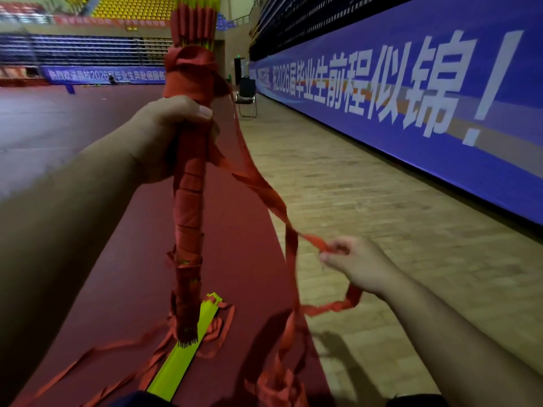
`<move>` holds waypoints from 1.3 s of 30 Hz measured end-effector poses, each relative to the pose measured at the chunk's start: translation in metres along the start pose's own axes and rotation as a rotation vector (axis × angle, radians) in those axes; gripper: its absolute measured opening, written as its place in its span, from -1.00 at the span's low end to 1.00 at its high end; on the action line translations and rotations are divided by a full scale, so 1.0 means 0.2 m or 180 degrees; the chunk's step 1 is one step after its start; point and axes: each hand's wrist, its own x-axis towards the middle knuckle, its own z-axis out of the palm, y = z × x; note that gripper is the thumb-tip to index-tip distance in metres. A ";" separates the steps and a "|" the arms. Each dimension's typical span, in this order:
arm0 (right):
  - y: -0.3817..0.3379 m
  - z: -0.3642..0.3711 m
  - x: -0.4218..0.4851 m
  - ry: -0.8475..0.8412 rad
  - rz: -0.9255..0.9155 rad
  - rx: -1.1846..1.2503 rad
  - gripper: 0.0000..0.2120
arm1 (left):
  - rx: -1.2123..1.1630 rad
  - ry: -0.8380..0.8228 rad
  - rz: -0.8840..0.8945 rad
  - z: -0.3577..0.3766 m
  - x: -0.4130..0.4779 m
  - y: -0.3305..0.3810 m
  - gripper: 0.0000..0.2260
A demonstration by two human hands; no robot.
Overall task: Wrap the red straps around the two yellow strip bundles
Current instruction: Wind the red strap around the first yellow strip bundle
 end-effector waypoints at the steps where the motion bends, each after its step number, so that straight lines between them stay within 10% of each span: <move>1: 0.00 0.02 0.00 0.0202 -0.0093 -0.0188 -0.95 | 0.0020 0.0009 -0.0026 0.02 0.00 0.00 -0.95; 5: -0.02 0.12 -0.01 -0.2184 0.0365 -0.0898 -0.64 | 0.0102 -0.0216 -0.0119 0.08 -0.01 0.02 -0.90; 11: -0.23 0.11 0.08 -0.0586 -0.0153 0.1284 0.11 | 0.0137 -0.0801 -0.0208 0.12 -0.02 0.05 -0.76; 14: -0.35 0.15 0.12 -0.0385 -0.0707 0.1945 -0.24 | 0.0264 -0.1013 -0.0214 0.12 -0.01 0.06 -0.53; 18: -0.48 0.12 0.13 -0.0567 -0.0669 0.3095 -0.88 | 0.0282 -0.0929 -0.0204 0.07 -0.01 0.09 -0.72; 29: -0.45 0.02 0.11 -0.1515 -0.0593 0.1759 -0.90 | 0.0698 -0.0202 -0.0153 -0.03 -0.03 0.12 -0.85; 33: -0.38 0.07 0.05 -0.2628 -0.0170 -0.0028 -0.84 | 0.0455 0.0067 -0.0128 -0.06 -0.04 0.13 -0.86; 39: -0.40 0.26 -0.04 -0.3596 0.0072 -0.0116 -0.85 | 0.0354 -0.0036 -0.0103 -0.01 -0.03 0.09 -0.87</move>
